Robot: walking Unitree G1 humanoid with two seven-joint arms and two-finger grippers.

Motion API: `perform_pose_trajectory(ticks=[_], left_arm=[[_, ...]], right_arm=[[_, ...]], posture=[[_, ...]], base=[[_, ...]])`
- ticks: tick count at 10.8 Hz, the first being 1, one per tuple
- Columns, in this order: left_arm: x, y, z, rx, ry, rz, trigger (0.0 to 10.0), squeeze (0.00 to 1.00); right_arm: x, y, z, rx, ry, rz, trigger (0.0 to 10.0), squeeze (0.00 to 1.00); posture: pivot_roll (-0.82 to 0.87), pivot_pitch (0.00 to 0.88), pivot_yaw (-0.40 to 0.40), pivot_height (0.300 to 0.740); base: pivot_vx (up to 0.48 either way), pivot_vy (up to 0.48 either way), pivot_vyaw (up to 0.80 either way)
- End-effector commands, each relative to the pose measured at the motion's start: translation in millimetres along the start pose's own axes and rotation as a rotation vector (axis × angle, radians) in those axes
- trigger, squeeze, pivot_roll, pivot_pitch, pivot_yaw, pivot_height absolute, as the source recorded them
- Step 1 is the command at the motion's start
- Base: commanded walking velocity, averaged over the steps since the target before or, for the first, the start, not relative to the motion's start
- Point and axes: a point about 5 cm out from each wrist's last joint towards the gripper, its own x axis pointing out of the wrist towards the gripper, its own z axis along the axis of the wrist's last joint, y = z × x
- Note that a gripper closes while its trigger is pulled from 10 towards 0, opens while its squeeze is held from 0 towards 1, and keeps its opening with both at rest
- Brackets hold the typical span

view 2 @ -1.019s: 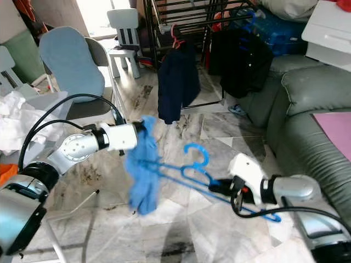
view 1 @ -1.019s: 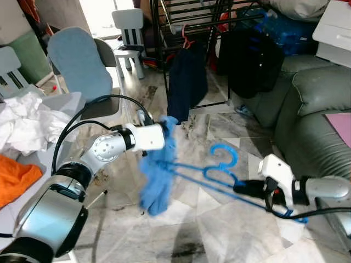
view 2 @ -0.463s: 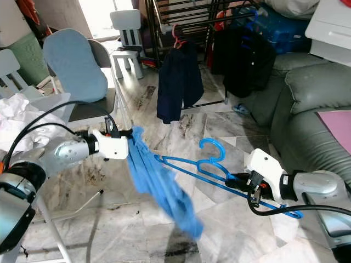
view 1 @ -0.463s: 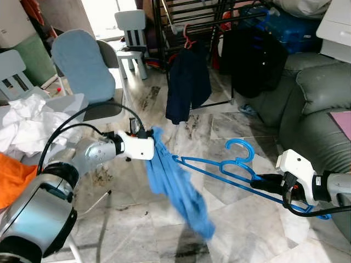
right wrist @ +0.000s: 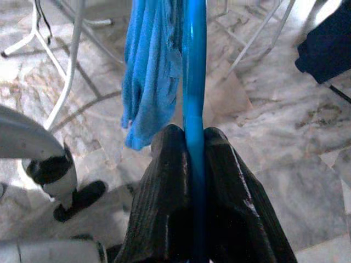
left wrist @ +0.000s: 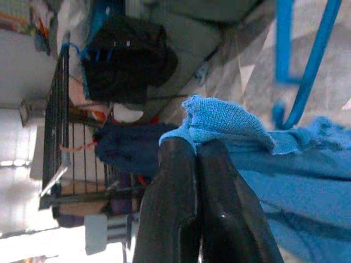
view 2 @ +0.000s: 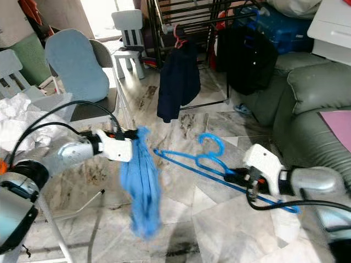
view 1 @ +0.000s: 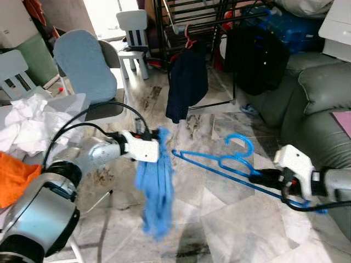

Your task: Hang hanger

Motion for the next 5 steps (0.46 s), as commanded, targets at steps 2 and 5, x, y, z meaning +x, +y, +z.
perform_pose_trajectory(ticks=[2, 5], left_arm=[[1.6, 6.1, 3.2, 0.014, -0.022, 0.012, 10.0, 0.0], [8.9, 13.4, 14.9, 0.002, -0.092, 0.051, 10.0, 0.0]], right_arm=[[8.6, 2.0, 7.8, -0.025, -0.021, 0.03, 10.0, 0.0], [19.6, 7.3, 5.9, -0.011, -0.03, 0.069, 10.0, 0.0]], posture=[[-0.21, 0.0, 0.15, 0.74], [-0.21, 0.0, 0.149, 0.74]], base=[[0.0, 0.0, 0.0], [0.0, 0.0, 0.0]])
